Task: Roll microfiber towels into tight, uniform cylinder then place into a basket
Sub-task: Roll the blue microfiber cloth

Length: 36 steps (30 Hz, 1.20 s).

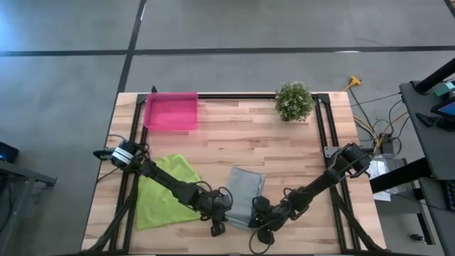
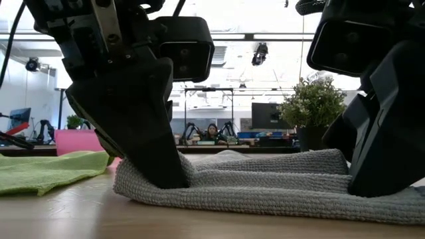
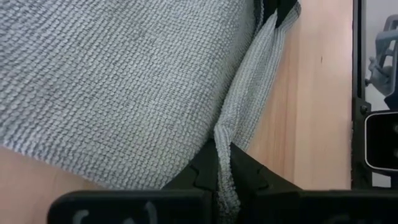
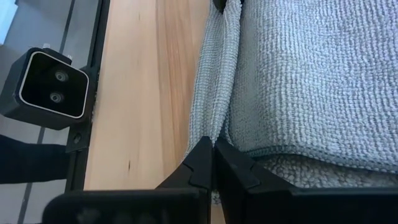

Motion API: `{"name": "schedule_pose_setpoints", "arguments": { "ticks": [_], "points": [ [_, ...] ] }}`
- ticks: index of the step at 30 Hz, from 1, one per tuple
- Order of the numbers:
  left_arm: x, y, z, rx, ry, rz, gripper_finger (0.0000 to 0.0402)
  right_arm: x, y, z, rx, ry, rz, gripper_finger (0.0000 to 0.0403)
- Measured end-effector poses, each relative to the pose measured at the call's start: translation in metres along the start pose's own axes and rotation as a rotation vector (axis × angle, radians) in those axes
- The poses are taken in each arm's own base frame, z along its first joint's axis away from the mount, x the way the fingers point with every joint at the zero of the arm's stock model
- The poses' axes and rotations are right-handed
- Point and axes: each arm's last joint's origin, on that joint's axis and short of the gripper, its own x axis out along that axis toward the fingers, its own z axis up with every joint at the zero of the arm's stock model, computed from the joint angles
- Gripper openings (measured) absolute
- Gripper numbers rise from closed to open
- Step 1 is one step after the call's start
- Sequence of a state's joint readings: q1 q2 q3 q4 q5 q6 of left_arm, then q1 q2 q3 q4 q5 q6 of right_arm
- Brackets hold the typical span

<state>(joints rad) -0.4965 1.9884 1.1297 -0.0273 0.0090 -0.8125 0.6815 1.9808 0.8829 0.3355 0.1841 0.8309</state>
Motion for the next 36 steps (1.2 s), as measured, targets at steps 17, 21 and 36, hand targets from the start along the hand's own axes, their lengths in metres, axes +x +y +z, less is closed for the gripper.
{"name": "schedule_pose_setpoints", "arguments": {
  "ticks": [17,21,36],
  "points": [
    [-0.0002,0.0011,-0.0002,-0.069,-0.017,0.019,0.0102,-0.0002,-0.0002,-0.0007,-0.003,0.002,-0.002,0.0009],
    [-0.0002,0.0014,-0.0002,-0.071,-0.017,0.022,0.0089,-0.0020,0.0002,-0.0001,-0.009,0.005,-0.003,0.0009],
    [0.0003,0.0039,-0.0021,-0.100,-0.008,0.032,0.0004,-0.0051,0.0019,0.0031,-0.032,-0.002,-0.026,0.0024]
  ]
}}
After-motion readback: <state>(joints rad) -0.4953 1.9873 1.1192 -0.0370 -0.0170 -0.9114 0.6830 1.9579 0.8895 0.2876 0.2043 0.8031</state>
